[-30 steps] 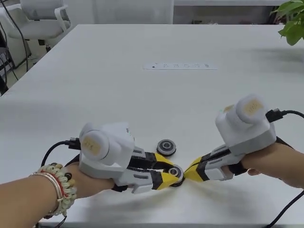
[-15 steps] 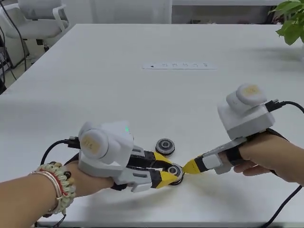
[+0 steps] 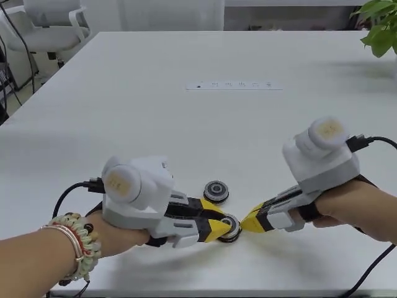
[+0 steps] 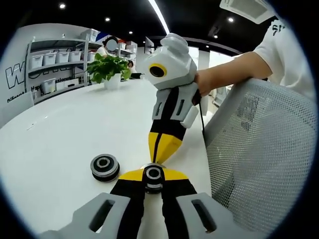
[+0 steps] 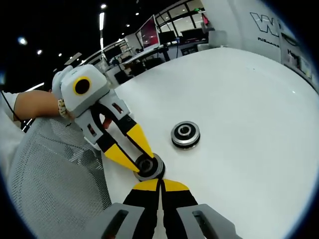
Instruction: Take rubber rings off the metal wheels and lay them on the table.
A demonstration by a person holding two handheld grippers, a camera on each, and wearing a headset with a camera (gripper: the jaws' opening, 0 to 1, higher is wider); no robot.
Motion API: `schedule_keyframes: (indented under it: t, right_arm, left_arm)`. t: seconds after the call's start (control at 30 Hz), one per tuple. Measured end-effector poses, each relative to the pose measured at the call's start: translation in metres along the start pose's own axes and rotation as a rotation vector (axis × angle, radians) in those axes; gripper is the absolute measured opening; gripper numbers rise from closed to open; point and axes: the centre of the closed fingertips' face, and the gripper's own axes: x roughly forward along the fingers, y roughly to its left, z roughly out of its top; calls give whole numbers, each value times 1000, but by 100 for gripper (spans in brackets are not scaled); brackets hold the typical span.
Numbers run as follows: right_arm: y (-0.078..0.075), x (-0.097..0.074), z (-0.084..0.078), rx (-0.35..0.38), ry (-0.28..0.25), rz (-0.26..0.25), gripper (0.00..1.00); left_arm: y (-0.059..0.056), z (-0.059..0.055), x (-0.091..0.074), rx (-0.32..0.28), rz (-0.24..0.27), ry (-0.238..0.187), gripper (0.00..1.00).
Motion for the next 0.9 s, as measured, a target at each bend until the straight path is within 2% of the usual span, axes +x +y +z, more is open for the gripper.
schedule_keyframes:
  t: [0.1, 0.37, 0.67, 0.9]
  right_arm:
    - [0, 0, 0, -8, -2, 3, 0]
    - [0, -1, 1, 35, -16, 17, 0]
    - [0, 1, 0, 20, -5, 16, 0]
    - [2, 2, -1, 17, 1, 23, 0]
  left_arm:
    - [0, 0, 0, 10, 0, 3, 6]
    - [-1, 0, 0, 34, -2, 20, 6]
    - [-3, 0, -1, 90, -9, 36, 6]
    - [-5, -1, -2, 76, -23, 41, 6]
